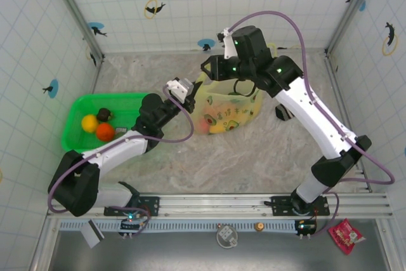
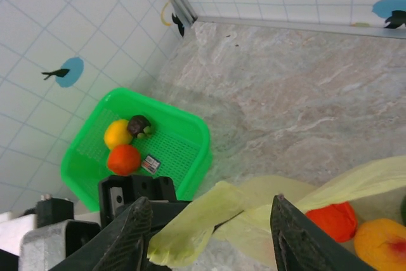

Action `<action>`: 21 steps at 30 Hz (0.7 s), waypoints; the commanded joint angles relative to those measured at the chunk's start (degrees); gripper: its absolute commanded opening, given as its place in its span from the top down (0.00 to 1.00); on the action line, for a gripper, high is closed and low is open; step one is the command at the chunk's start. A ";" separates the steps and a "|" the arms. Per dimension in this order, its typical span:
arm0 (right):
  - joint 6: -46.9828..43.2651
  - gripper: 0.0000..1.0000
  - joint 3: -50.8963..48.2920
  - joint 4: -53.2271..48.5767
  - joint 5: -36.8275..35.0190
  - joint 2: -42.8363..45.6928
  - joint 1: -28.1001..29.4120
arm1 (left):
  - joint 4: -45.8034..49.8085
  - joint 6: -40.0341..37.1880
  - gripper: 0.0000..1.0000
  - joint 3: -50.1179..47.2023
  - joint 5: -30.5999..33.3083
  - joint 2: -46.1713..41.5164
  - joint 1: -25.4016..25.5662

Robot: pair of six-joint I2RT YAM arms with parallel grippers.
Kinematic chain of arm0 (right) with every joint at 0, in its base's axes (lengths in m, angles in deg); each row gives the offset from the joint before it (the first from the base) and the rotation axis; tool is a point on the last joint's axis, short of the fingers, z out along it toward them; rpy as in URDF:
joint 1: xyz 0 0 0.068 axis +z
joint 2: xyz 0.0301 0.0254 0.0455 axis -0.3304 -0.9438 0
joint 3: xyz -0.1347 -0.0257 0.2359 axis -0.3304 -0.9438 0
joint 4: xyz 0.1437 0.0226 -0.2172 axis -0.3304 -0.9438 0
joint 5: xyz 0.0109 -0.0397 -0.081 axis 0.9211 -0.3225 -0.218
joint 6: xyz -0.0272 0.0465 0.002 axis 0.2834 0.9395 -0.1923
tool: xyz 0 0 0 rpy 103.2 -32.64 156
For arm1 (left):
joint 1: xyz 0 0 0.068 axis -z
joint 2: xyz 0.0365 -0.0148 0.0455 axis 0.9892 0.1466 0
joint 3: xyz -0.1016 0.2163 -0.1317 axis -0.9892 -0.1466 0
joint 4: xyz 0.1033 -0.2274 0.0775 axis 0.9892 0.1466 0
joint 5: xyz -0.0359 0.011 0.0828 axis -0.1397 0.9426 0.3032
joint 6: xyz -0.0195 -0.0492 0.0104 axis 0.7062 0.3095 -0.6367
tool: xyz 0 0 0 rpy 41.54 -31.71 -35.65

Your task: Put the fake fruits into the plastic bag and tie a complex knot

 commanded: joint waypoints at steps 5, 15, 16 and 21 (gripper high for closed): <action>0.21 0.49 -1.82 -0.68 -1.97 1.38 0.52 | -0.50 -0.58 1.00 -0.26 -0.11 -1.92 0.30; -0.20 0.97 -0.93 -0.36 0.55 1.68 -0.16 | -1.18 -0.97 1.00 -0.97 0.22 -2.28 0.30; -0.18 1.00 -0.51 -0.45 1.15 1.63 -0.64 | -1.20 -0.94 1.00 -1.06 0.24 -2.29 0.30; -2.87 1.00 2.18 -1.87 4.22 0.77 -2.14 | -0.52 -1.11 0.88 -1.21 -1.12 -2.67 0.30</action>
